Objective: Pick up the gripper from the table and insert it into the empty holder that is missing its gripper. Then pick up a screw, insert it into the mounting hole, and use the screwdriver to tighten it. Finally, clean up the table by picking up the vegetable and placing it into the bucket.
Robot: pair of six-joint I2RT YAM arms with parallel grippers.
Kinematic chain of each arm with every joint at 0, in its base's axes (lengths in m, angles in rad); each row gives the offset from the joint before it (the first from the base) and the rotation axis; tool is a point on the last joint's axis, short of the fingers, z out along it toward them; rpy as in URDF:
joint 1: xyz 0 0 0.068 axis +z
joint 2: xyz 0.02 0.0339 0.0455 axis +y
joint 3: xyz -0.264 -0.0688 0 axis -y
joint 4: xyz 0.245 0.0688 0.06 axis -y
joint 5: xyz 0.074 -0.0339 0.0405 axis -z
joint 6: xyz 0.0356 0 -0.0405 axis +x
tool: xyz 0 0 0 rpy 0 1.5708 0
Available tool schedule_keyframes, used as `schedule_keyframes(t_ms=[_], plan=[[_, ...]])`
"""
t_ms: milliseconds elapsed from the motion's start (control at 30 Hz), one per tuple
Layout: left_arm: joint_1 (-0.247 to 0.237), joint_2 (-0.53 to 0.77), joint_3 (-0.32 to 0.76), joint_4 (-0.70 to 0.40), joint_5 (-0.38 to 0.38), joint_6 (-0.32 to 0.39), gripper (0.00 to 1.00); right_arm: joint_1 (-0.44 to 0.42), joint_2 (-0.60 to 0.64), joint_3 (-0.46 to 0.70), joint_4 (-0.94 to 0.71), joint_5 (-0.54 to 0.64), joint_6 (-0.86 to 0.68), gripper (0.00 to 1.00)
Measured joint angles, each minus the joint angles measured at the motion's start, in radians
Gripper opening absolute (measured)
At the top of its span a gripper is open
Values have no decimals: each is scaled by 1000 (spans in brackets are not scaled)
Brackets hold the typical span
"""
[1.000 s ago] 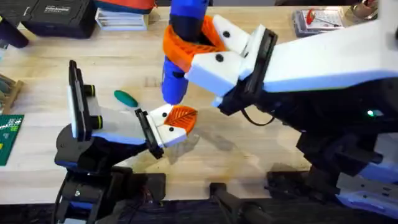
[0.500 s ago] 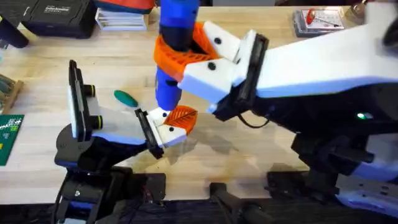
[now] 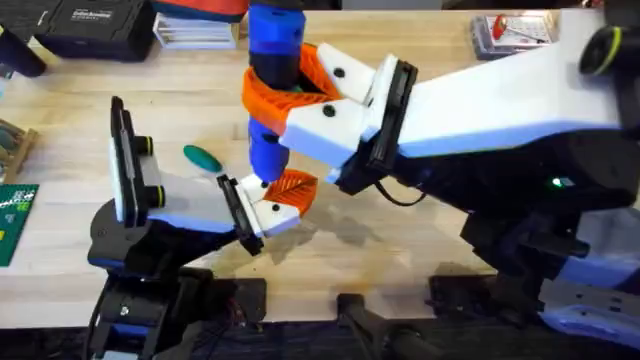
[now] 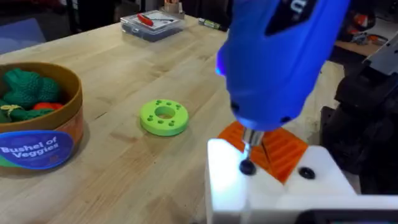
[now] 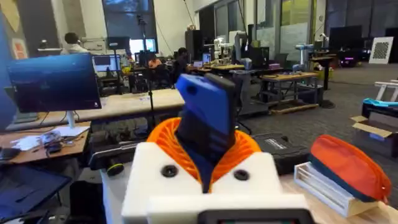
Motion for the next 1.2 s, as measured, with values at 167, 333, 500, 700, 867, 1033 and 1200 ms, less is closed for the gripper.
schedule_keyframes(t_ms=[167,333,500,700,867,1033,1200], plan=[[0,0,0,0,0,0,4,0,0,0,5,0,0,24],[0,0,0,0,0,0,4,0,0,0,28,0,10,24],[0,0,0,0,0,0,4,0,1,1,20,0,21,24],[0,0,0,0,0,0,4,0,25,1,24,0,29,24],[0,0,0,0,0,0,4,0,33,3,28,0,30,24],[0,0,0,0,0,0,4,0,33,3,28,0,30,24],[0,0,0,0,0,0,4,0,33,3,27,0,30,24]])
